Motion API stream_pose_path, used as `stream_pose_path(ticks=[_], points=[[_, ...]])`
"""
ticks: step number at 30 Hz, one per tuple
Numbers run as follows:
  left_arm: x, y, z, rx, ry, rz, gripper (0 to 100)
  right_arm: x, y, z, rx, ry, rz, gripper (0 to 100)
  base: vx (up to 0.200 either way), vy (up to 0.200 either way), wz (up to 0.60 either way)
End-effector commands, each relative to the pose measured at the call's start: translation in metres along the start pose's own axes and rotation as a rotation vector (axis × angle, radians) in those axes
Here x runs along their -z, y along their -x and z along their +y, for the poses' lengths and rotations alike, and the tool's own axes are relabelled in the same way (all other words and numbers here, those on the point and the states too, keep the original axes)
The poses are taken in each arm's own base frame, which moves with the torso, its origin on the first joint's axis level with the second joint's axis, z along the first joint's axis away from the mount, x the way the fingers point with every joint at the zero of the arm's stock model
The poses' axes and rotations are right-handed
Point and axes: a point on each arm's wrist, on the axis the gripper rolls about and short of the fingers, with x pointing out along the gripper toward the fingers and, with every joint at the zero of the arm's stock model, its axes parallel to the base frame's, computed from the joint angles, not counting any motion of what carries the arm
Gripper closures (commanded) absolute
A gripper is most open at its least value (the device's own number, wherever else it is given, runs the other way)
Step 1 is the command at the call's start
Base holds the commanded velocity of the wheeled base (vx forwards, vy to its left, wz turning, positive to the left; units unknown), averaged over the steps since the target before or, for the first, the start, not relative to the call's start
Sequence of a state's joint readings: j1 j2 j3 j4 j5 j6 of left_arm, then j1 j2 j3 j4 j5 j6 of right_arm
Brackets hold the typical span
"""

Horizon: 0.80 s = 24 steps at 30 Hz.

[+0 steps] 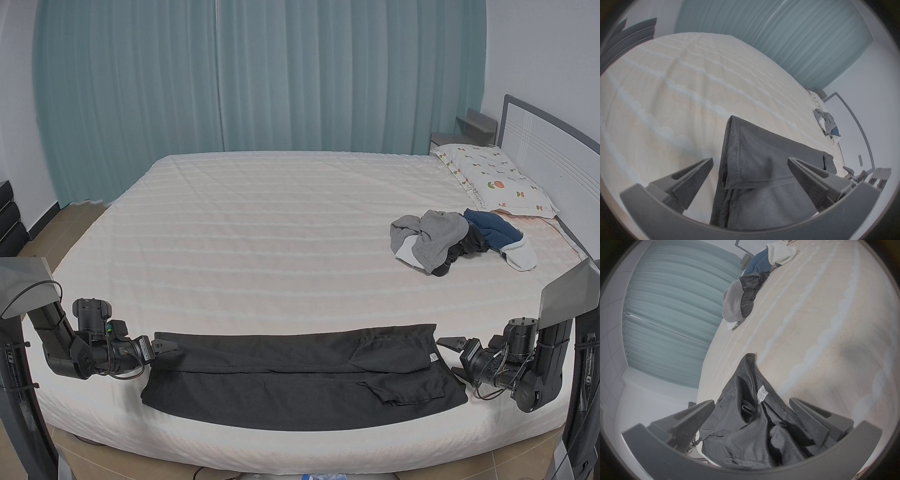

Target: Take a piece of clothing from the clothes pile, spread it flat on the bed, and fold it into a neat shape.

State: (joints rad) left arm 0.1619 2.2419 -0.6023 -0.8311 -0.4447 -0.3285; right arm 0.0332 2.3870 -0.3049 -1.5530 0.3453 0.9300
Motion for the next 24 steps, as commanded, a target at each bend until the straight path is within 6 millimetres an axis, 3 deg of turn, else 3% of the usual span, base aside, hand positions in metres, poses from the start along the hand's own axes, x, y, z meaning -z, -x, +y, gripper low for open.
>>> stream_pose_path(ticks=[1,24], points=[[0.007,0.001,0.001,0.0,-0.039,0.003,0,0.0,0.0,0.001,-0.007,0.003,-0.003,0,0.0,0.0,0.0],[0.025,-0.009,-0.003,-0.012,-0.153,0.01,0,0.0,0.001,0.0,-0.004,-0.001,0.0,0,0.0,0.0,0.0]])
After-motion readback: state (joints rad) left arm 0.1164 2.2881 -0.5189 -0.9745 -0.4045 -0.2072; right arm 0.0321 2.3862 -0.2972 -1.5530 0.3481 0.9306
